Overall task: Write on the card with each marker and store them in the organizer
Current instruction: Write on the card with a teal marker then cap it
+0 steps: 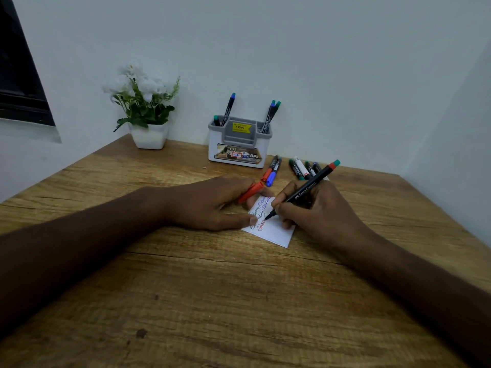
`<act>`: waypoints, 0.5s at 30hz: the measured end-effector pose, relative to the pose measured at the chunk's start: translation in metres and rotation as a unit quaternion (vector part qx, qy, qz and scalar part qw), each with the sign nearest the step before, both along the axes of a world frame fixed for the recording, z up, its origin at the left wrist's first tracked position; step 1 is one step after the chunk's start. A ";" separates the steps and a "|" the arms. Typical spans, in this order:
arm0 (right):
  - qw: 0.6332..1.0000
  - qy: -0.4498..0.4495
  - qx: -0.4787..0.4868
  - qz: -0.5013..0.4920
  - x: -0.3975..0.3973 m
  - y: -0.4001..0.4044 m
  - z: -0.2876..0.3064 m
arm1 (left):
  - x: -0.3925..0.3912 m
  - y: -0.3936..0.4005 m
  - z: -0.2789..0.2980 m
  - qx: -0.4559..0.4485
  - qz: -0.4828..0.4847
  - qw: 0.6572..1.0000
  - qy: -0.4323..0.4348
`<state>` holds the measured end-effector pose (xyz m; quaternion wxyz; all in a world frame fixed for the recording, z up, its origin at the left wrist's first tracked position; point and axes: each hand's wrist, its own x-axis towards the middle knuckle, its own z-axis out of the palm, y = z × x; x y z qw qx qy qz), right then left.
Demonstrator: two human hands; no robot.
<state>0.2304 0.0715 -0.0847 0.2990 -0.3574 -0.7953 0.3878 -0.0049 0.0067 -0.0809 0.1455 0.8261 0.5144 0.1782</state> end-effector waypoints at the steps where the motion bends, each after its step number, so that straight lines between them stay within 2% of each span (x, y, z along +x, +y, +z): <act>1: 1.000 0.001 -0.001 -0.004 0.000 0.001 0.000 | 0.000 0.000 0.000 0.001 0.000 1.000 0.000; 15: 0.998 0.015 0.034 0.041 0.001 0.009 -0.002 | -0.011 0.006 -0.006 -0.018 -0.005 0.999 0.035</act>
